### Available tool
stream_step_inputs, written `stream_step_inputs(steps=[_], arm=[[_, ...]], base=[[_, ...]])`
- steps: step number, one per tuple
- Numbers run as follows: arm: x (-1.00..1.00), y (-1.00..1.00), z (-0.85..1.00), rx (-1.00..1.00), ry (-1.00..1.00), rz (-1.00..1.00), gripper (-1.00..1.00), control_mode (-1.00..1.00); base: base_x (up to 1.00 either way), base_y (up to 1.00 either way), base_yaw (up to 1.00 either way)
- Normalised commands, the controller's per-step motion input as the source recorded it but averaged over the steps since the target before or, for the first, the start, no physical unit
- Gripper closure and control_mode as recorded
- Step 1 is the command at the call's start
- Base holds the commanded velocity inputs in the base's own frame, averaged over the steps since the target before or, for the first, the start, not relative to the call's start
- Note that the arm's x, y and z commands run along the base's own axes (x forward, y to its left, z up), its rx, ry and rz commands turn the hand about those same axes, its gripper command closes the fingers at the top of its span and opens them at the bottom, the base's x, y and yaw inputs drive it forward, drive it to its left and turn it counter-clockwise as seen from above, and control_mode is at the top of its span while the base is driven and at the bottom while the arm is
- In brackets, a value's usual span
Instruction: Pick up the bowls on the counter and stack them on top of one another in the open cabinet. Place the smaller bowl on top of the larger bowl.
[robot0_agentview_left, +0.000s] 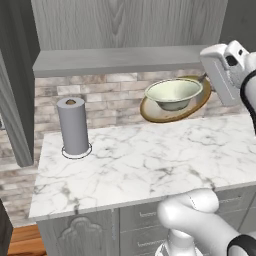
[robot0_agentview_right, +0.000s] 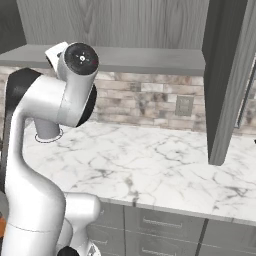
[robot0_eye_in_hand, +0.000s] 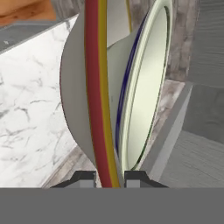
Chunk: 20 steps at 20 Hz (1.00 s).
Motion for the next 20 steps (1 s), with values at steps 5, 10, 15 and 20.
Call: stream_step_inputs(steps=[5,10,15,20], arm=[[-0.63,-0.13,0.72,0.11,0.00,0.08,1.00,-1.00],[-0.55,-0.28,0.61,0.22,-0.02,0.02,1.00,-1.00],[-0.25,-0.19,0.15,0.16,-0.08,0.00,1.00,-1.00],[0.05,0.00,0.00,0.01,-0.08,-0.03,1.00,-1.00]], base=[[0.00,0.00,0.00],[0.00,0.00,0.00],[0.00,0.00,0.00],[0.00,0.00,0.00]])
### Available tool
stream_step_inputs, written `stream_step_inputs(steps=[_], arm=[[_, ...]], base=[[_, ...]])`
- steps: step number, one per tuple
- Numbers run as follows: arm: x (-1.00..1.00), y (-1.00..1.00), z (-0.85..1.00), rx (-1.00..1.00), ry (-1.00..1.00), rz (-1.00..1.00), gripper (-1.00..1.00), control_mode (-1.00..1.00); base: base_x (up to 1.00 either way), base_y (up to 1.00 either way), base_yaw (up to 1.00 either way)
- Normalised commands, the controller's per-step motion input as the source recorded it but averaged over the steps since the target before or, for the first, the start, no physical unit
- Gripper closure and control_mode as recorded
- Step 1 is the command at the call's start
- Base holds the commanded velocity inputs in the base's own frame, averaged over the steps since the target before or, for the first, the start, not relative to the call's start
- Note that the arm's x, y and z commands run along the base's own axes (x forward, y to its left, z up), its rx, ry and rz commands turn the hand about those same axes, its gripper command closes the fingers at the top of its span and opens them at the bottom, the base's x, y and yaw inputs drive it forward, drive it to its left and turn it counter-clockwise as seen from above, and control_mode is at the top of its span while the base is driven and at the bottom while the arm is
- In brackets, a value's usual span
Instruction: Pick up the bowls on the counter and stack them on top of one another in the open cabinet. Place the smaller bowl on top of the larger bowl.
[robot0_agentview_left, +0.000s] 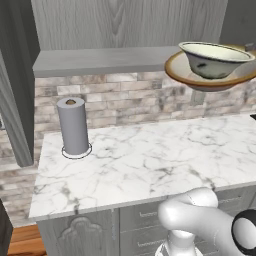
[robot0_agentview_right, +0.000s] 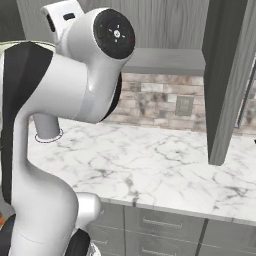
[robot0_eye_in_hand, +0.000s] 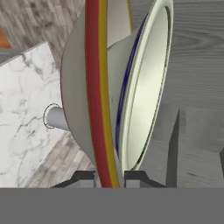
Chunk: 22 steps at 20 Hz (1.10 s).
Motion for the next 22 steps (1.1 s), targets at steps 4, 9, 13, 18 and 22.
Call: stream_step_inputs(steps=[4,9,13,18,22], arm=[[0.15,0.00,0.00,0.00,-0.14,-0.11,1.00,-1.00],[0.14,0.00,0.00,0.01,-0.14,-0.17,1.00,-1.00],[0.09,0.12,0.00,0.05,-0.08,-0.27,1.00,-1.00],[0.01,0.09,0.00,0.15,-0.03,-0.29,1.00,-1.00],[0.00,0.00,0.00,0.17,0.00,-0.21,1.00,-1.00]], base=[[0.00,0.00,0.00],[0.00,0.00,0.00],[0.00,0.00,0.00],[0.00,0.00,0.00],[0.00,0.00,0.00]])
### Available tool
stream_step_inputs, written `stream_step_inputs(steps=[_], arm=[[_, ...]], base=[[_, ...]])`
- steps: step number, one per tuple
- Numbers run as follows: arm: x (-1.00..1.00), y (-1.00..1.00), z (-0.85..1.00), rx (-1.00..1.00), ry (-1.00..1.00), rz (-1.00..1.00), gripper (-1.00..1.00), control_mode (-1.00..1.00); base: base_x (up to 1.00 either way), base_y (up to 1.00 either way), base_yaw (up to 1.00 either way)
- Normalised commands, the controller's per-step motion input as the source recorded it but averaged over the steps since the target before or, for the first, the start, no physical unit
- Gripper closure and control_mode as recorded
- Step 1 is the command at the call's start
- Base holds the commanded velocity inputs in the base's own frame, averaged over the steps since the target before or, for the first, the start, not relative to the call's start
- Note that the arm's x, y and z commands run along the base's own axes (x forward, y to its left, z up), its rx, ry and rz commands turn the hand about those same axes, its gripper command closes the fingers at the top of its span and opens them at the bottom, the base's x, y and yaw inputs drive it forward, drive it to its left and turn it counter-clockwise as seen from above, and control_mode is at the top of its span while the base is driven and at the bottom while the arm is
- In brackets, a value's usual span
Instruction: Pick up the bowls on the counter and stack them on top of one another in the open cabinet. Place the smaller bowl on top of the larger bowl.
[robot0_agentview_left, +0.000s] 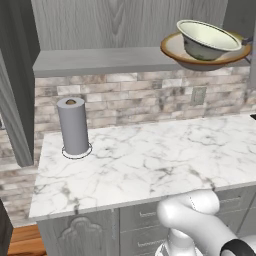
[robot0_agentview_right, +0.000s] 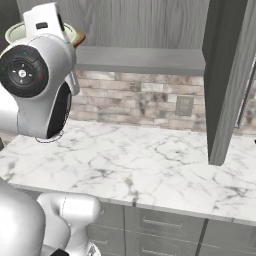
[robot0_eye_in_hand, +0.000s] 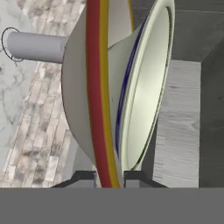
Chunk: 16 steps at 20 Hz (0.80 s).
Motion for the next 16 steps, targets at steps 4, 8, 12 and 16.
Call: stream_step_inputs(steps=[4,8,12,16], arm=[[0.00,-0.05,0.00,0.14,0.00,-0.12,1.00,-1.00],[0.00,0.00,0.00,0.00,0.00,0.00,1.00,-1.00],[0.15,0.00,0.00,0.00,0.00,-0.01,1.00,-1.00],[0.29,0.00,0.00,0.00,0.00,-0.02,1.00,-1.00]], base=[[0.00,0.00,0.00],[0.00,0.00,0.00],[0.00,0.00,0.00],[0.00,0.00,0.00]])
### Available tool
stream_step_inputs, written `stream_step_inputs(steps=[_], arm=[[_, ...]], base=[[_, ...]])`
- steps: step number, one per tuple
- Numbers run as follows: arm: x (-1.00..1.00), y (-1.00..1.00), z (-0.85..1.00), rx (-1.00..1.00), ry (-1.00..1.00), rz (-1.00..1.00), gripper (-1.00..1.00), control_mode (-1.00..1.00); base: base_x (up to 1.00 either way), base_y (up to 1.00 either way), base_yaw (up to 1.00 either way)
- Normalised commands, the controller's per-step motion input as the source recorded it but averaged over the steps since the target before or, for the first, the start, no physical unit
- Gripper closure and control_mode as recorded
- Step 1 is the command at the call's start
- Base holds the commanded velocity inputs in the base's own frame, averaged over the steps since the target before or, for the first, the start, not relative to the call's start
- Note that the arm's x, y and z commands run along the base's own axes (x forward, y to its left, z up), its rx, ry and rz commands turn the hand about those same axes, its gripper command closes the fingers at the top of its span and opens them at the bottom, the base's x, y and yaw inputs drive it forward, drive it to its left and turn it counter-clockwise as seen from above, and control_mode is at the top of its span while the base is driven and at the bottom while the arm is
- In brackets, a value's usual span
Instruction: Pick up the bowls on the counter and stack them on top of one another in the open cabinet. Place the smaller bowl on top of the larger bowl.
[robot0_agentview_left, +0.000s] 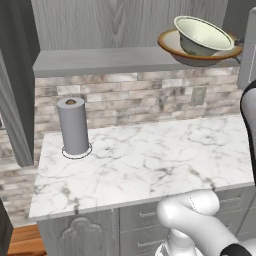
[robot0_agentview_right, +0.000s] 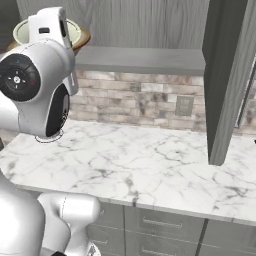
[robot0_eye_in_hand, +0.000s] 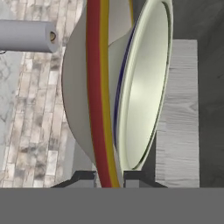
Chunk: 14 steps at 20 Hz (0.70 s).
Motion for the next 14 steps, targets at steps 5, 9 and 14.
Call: stream_step_inputs(steps=[5,9,14], arm=[[0.43,0.05,-0.01,0.00,0.03,-0.05,1.00,-1.00],[0.43,0.07,-0.05,0.00,0.04,-0.05,1.00,-1.00],[0.39,0.04,-0.04,0.00,0.02,-0.05,1.00,-1.00]], base=[[0.00,0.00,0.00],[0.00,0.00,0.00],[0.00,0.00,0.00]])
